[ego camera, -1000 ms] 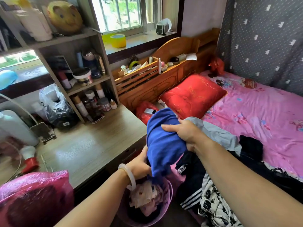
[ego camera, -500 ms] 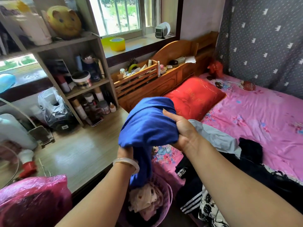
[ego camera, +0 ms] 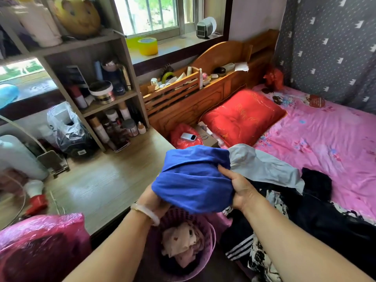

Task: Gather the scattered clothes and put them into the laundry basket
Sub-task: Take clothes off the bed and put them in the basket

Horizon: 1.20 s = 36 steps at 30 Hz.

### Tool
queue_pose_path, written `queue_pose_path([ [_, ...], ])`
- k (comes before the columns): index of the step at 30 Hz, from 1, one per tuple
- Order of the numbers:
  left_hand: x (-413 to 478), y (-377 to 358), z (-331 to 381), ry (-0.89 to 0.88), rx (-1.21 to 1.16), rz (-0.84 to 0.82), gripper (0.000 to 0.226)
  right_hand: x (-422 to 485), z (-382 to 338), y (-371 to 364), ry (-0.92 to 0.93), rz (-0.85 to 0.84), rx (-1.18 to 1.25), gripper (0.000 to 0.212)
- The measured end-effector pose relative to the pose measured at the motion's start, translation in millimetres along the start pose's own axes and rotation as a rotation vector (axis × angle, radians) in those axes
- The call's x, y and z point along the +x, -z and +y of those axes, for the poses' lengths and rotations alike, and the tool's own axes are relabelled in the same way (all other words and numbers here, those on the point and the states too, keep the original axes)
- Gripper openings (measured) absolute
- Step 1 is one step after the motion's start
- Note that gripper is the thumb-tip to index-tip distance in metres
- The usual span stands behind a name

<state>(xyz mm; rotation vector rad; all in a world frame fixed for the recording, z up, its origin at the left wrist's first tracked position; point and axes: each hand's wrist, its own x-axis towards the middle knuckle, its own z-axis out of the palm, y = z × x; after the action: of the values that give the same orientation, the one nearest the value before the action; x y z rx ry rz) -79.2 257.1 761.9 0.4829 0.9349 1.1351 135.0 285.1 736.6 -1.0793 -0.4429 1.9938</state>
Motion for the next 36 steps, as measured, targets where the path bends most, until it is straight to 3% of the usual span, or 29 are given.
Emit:
queue_pose_path([
  [2,-3.3,20.5,3.6,0.055,0.026,-0.184,0.065,0.6,-8.6,4.5,0.025,0.042,-0.080,0.051],
  [5,-4.6,53.7,14.2,0.208,0.038,-0.412,0.072,5.4,-6.0,12.6,0.001,0.079,-0.088,0.036],
  [7,2.5,66.4,15.1,0.301,0.079,-0.301,0.073,11.4,1.4,14.3,-0.005,0.102,-0.118,0.037],
  [9,8.7,59.6,3.9,0.364,0.205,-0.085,0.062,16.9,10.1,13.8,-0.031,0.098,-0.148,0.041],
  [12,22.9,56.1,-16.4,0.309,0.390,0.197,0.041,25.6,28.8,11.7,-0.082,0.080,-0.191,0.029],
  [14,29.4,64.1,-23.7,0.319,0.449,0.301,0.046,35.1,40.9,16.5,-0.083,0.104,-0.213,0.034],
  [16,32.7,76.6,-30.9,0.348,0.484,0.361,0.049,41.3,52.2,21.3,-0.071,0.132,-0.228,0.040],
  [19,31.7,95.7,-45.5,0.371,0.547,0.438,0.036,47.5,74.1,27.8,-0.080,0.171,-0.238,0.032],
  [23,32.6,112.5,-57.5,0.334,0.625,0.551,0.041,63.4,107.1,33.3,-0.116,0.205,-0.275,0.032],
  [26,35.6,118.3,-64.0,0.282,0.821,0.711,0.064,86.5,131.9,48.9,-0.125,0.361,-0.595,0.061],
  [28,38.4,119.8,-67.2,0.286,0.831,0.774,0.067,95.0,139.3,65.1,-0.180,0.510,-0.792,0.077],
  [32,48.1,113.9,-71.3,0.332,0.852,0.761,0.060,107.0,137.4,102.0,-0.284,0.587,-0.906,0.053],
  [36,66.9,85.9,-78.1,0.335,0.945,0.684,0.051,112.5,130.7,130.3,-0.290,0.601,-0.942,0.054],
])
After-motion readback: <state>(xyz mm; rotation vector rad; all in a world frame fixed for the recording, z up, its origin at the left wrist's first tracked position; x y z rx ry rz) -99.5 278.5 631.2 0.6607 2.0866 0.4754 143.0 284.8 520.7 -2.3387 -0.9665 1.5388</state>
